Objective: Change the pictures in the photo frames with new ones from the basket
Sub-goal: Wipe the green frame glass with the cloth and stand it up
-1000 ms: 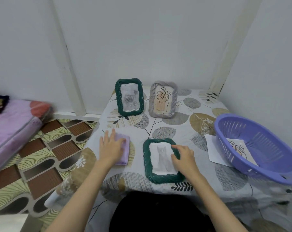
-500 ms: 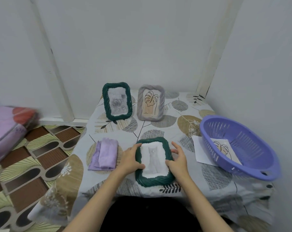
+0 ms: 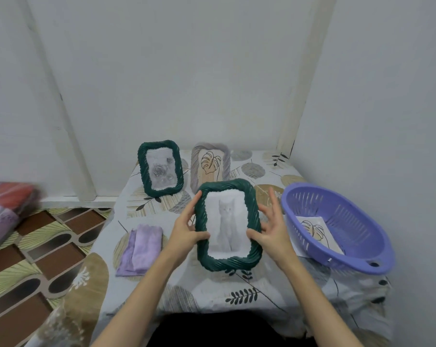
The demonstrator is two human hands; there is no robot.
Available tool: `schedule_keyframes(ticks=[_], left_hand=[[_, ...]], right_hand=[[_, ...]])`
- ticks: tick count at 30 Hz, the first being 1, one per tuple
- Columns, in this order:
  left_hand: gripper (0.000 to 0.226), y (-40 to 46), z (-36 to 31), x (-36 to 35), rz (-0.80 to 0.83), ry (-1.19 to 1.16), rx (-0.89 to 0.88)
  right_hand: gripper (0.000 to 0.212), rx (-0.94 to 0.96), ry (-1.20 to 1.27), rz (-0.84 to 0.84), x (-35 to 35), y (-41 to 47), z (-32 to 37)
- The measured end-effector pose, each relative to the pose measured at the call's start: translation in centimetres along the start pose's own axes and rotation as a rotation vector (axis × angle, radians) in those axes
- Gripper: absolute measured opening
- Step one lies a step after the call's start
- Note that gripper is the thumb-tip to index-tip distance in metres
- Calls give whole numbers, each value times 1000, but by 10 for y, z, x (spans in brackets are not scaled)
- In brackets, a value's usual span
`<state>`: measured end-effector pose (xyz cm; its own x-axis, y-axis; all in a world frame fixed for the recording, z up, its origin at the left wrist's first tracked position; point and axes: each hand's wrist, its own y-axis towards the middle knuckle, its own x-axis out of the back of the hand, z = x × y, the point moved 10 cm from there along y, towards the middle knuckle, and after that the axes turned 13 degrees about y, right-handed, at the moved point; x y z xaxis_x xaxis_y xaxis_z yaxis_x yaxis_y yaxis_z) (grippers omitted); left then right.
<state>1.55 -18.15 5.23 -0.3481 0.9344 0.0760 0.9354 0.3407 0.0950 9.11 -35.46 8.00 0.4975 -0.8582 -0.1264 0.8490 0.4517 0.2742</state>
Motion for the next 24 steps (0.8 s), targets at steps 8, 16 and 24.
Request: schedule_keyframes(ticks=[8,16,24], left_hand=[[95,-7,-24,-4,66,14,-72],[93,2,-30,-13,103,93,-103],[91,80,-56,-44,140,189,-174]], right_hand=[[102,-102,191,86,-6,20,9],[94,-96,188,102,4,43,16],[51,-185,227,168,33,113,31]])
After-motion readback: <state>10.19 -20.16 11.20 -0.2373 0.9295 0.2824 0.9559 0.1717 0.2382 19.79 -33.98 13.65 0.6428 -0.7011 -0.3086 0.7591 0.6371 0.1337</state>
